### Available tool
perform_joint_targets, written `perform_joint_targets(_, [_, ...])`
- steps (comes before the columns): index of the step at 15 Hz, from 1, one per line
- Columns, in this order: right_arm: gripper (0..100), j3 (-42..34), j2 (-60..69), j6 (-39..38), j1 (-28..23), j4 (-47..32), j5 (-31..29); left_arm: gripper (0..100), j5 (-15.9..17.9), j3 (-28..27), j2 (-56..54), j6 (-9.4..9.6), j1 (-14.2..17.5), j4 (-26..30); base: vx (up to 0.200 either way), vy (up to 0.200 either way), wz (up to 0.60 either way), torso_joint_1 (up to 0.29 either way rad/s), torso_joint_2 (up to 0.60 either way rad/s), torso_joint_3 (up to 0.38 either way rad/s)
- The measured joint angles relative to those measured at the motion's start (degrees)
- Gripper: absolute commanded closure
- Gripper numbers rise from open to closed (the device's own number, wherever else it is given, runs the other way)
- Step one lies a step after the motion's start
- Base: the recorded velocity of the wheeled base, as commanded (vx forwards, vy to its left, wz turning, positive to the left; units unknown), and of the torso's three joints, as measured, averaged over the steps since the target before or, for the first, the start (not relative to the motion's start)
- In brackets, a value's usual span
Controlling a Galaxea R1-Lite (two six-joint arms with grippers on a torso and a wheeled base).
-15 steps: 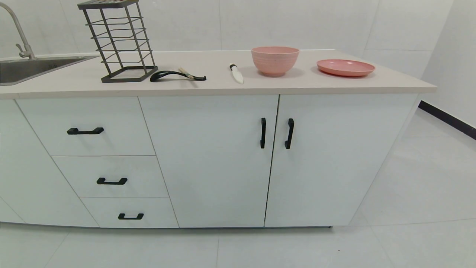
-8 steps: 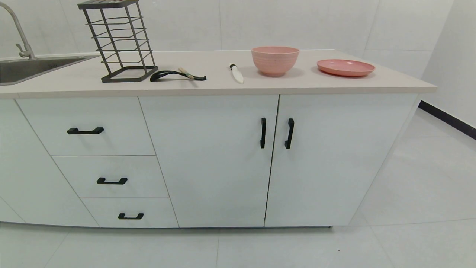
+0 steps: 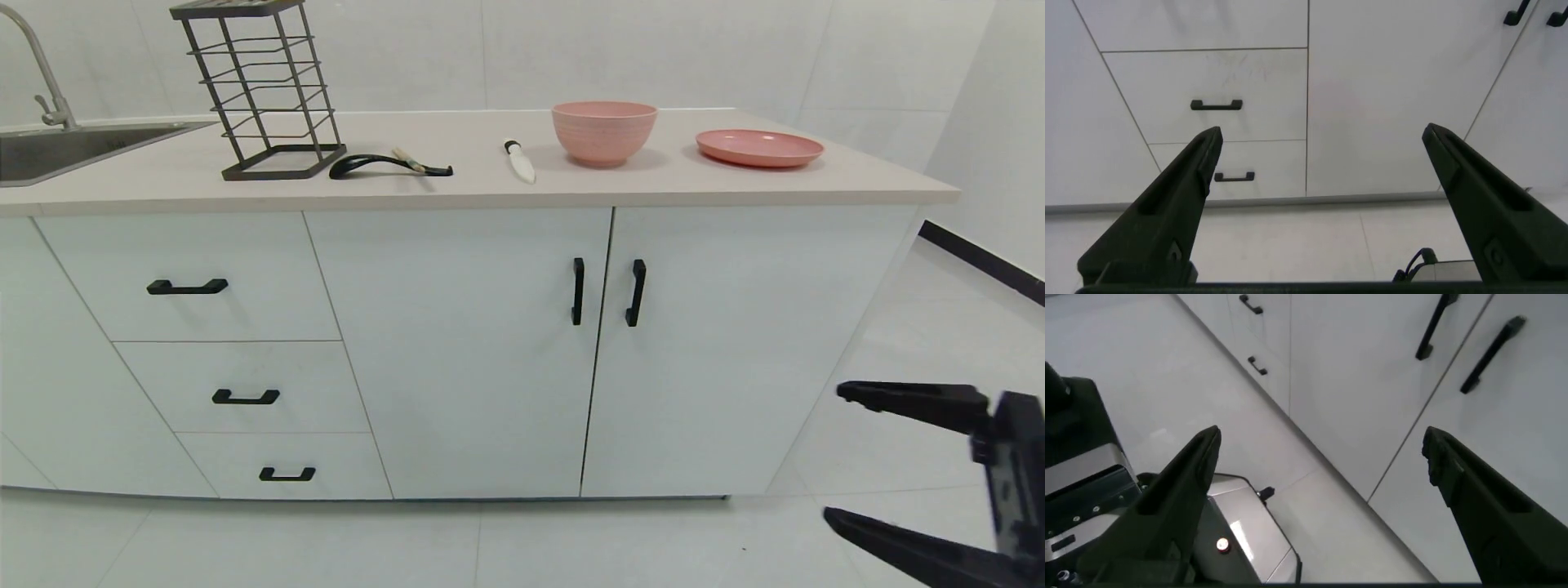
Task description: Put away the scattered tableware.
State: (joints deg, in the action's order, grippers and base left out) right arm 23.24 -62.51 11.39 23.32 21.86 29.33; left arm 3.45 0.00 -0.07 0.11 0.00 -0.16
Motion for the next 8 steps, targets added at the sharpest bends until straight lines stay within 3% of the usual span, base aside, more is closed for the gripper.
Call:
perform_joint_targets(5, [0,1.1,-23.3,0.5,1.9,22.4,0.9,0,-0.2,0.0,0.0,0.35,0.0,0.1,0.0,0.0,0.0,0.0,0.0,0.0])
perform_joint_targets(8, [0,4.6,-35.8,0.8,1.0,31.2,1.3,0,-0.2,0.0,0.0,0.46,0.0,0.0,0.0,0.0,0.0,0.0,0.0,0.0])
